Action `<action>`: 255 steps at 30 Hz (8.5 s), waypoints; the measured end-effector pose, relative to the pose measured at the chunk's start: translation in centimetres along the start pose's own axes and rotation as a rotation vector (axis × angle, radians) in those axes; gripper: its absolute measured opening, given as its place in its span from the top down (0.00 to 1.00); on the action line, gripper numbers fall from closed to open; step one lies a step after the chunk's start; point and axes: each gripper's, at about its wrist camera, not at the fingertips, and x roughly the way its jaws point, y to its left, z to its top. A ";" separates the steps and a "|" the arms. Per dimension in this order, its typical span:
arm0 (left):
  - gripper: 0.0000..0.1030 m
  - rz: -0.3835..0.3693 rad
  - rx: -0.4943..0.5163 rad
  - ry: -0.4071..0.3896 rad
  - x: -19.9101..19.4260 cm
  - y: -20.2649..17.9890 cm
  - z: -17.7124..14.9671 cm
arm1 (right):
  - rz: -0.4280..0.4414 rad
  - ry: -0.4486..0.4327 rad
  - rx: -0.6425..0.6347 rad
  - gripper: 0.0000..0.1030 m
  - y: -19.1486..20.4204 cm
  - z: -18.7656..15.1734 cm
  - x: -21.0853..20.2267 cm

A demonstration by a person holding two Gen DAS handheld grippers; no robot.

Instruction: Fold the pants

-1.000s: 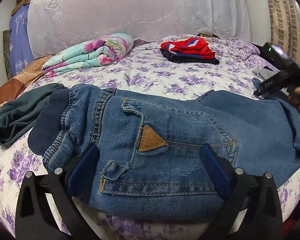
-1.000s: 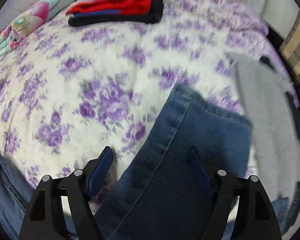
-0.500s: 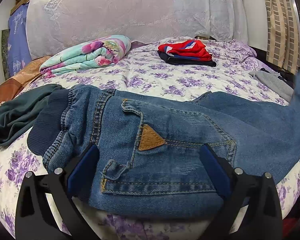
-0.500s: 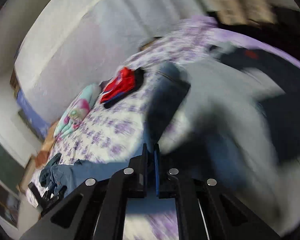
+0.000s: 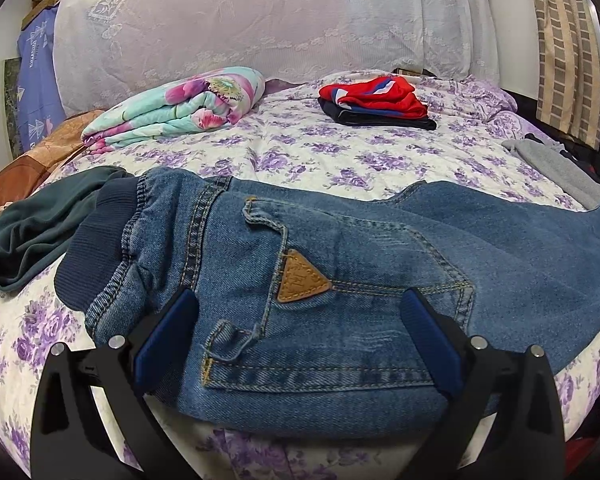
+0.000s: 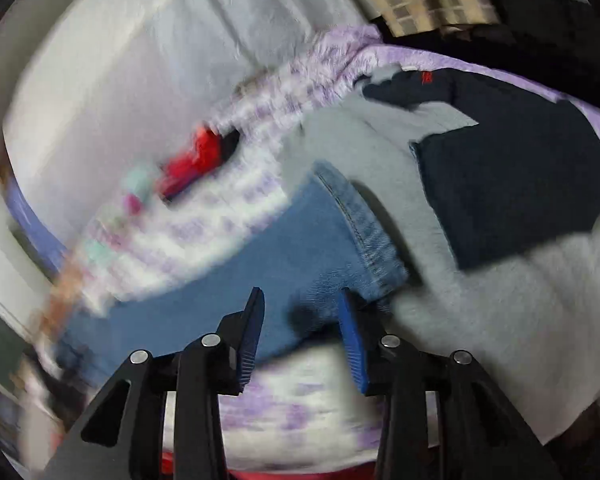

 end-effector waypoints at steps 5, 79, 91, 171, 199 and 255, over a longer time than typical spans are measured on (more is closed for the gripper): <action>0.04 0.010 -0.008 0.030 -0.2 0.0 0.3 | -0.028 0.030 0.010 0.87 -1.5 -0.7 -0.6; 0.05 0.191 0.007 0.055 1.2 0.5 1.9 | 0.368 0.191 -0.501 0.52 28.7 -2.1 14.4; 0.04 -0.073 0.036 0.092 1.2 -7.0 0.9 | 0.228 0.136 -0.467 0.25 21.7 -4.3 10.9; 0.05 -0.085 -0.512 0.075 -2.7 12.1 -2.3 | 0.199 -0.053 -0.601 0.31 27.0 -2.3 8.1; 0.62 -0.088 -0.588 0.039 -0.8 12.2 0.5 | -0.008 -0.013 -0.717 0.08 22.4 -3.2 8.9; 0.07 -0.048 0.105 -0.099 -3.4 -13.5 3.9 | 0.422 -0.091 -0.261 0.67 14.8 -1.5 5.6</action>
